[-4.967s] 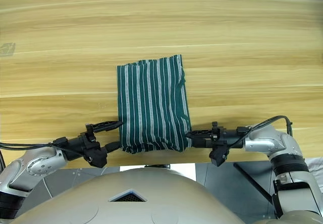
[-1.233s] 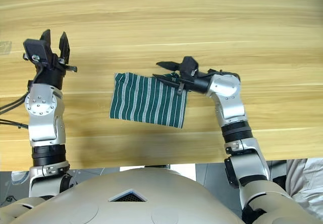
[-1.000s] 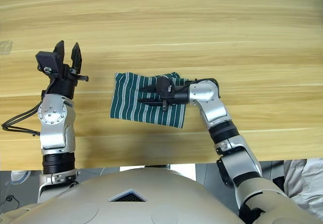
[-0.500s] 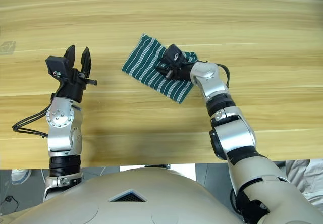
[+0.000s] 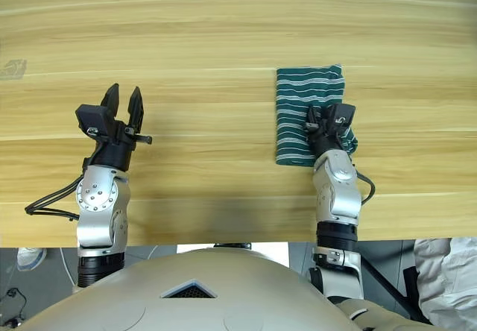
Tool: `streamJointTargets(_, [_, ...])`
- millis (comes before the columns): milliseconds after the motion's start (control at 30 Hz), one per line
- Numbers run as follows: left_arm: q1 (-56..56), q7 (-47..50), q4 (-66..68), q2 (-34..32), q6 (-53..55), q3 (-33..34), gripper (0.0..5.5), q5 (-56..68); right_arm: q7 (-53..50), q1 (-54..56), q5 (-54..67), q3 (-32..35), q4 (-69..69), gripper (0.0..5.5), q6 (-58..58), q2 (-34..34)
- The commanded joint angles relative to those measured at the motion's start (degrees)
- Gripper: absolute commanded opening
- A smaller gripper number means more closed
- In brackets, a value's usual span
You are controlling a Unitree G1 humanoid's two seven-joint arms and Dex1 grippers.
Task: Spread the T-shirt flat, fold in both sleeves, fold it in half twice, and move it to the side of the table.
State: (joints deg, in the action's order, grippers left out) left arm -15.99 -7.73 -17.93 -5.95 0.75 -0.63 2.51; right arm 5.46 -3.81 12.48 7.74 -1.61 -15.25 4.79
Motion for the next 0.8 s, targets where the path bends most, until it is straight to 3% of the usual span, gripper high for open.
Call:
streamJointTargets(33, [0.50, 0.09, 0.92, 0.35, 0.74, -0.98, 1.88, -0.51, 0.45, 1.65, -0.17, -1.33, 5.47, 1.64, 4.09, -1.44])
streamJointTargets(233, [4.77, 1.87, -0.41, 0.47, -2.89, 1.07, 1.88, -1.05, 2.87, 9.03, -3.59, -3.73, 8.27, 1.64, 23.33, -1.98])
streamJointTargets(433, [16.35, 6.57, 8.83, 3.19, -8.47, -0.57, 1.88, -5.49, 6.72, 13.33, -5.54, -7.88, -7.36, 1.64, 38.17, -4.30])
streamJointTargets(567, [17.10, 9.24, 13.94, 3.05, -15.33, -2.56, 1.88, -10.69, 7.70, 13.56, -6.44, -7.12, -16.19, 1.64, 51.76, -4.29])
streamJointTargets(700, [14.01, 12.01, 13.38, 0.44, -20.90, -1.89, 1.88, -16.50, 7.63, 13.54, -6.40, -6.85, -17.98, 1.64, 55.92, -4.21])
streamJointTargets(800, [13.03, 10.59, 12.63, 0.49, -21.51, -1.56, 1.88, -13.55, 8.36, 13.19, -5.42, -7.08, -18.47, 1.64, 56.23, -4.30])
